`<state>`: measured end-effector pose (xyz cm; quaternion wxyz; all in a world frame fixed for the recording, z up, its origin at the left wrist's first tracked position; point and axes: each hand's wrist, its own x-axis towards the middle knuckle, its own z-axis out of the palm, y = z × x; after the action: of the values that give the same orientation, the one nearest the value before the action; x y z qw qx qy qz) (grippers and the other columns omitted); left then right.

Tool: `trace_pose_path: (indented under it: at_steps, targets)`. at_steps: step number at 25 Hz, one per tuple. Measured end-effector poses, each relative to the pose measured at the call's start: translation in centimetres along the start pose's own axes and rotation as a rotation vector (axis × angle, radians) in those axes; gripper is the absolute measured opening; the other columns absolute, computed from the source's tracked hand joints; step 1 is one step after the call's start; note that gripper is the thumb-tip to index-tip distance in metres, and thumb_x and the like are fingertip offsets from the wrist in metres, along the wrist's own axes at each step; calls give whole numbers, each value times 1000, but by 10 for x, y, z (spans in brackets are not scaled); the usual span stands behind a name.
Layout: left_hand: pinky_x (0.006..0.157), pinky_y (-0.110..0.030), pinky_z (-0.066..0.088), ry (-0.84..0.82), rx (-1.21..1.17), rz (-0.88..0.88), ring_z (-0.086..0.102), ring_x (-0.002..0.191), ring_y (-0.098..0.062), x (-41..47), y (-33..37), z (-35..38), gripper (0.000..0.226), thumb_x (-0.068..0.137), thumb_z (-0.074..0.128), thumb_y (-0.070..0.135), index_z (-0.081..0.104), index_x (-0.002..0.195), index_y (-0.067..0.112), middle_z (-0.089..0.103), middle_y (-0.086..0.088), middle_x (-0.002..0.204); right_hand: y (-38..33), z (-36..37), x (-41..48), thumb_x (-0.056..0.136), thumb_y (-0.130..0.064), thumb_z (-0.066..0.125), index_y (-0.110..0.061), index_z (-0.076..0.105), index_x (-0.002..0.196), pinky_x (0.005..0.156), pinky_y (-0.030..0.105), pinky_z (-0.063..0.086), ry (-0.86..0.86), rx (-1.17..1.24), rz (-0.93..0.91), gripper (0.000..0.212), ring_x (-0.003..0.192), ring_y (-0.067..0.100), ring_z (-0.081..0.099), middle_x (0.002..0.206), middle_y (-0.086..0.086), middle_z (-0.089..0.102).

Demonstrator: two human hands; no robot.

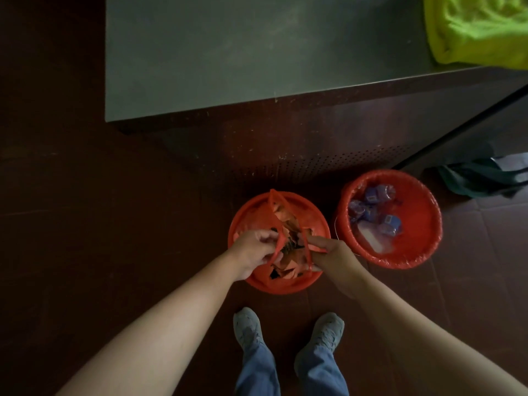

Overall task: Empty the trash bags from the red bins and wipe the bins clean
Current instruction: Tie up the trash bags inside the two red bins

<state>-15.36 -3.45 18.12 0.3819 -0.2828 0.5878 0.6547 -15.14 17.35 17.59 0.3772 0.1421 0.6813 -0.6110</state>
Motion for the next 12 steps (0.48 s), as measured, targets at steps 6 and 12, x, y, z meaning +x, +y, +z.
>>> trace_pose_path:
  at_steps: [6,12]
  targets:
    - [83,-29,58,-108,-8,-13,67,82,-17,12,-4,-5,9,92,70,13,79,91,17,72,-4,84,-12,14,11,94,-14,68,-53,65,117,78,23,59,-122,-164,-109,45,91,10,74,111,-10,70]
    - [83,-36,54,-144,114,-57,71,76,-8,15,-1,-19,36,66,87,43,81,93,21,76,-3,91,-22,21,27,91,-12,65,-48,42,143,68,11,55,-209,-492,-124,66,89,0,69,118,-15,62]
